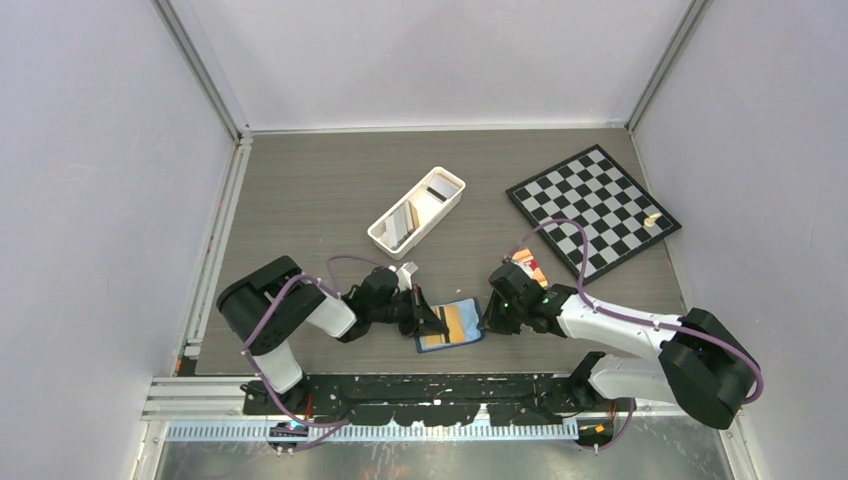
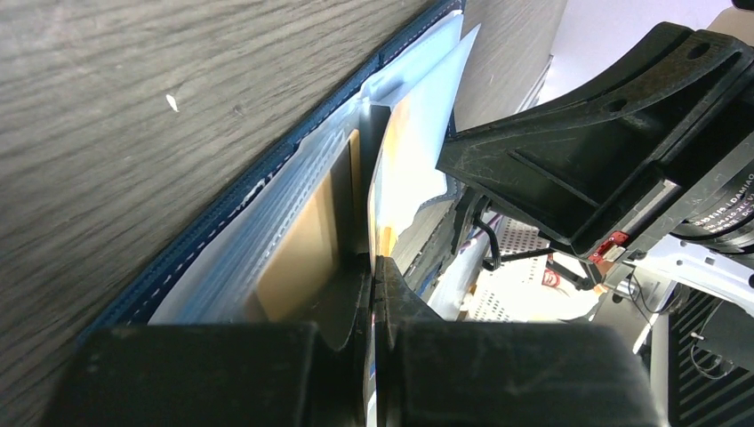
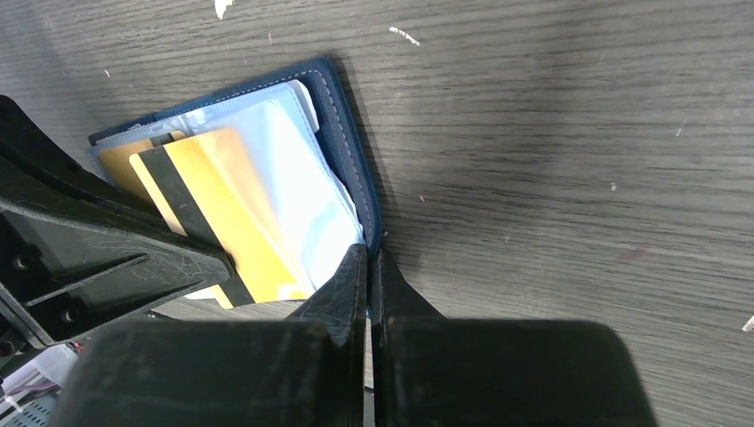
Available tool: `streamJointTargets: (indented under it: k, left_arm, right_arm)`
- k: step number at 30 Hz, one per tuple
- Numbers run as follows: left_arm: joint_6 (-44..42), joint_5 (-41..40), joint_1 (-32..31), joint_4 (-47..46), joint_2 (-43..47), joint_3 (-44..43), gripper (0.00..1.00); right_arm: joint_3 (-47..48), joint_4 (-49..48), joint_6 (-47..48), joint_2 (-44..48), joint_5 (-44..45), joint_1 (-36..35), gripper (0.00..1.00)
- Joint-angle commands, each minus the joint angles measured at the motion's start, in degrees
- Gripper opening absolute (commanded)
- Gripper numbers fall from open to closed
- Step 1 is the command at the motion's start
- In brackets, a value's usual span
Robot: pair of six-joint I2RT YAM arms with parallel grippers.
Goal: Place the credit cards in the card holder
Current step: Insert the credit card into the card holder.
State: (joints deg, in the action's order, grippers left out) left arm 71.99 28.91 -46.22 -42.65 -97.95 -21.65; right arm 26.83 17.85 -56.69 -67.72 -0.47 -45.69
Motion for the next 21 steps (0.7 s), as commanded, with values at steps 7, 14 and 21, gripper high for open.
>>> streamJointTargets:
  k: [7,14,21]
  left_arm:
    - [-6.4,-10.9,0.1,12.5,1.7,0.9,0.00]
    - [-7.7,-12.0,0.4,14.2,3.1,0.9,0.00]
    - [-6.2,-7.7,-1.2,10.1,-2.2,-0.8,0.00]
  right_arm:
    - [-0.2,2.5,0.6,1.7,0.3,-0.5,0.01]
    - [0.1,2.8,0.6,1.7,0.3,-0.5,0.00]
    - [0.6,2.5,0.8,0.5,0.0,-0.6,0.01]
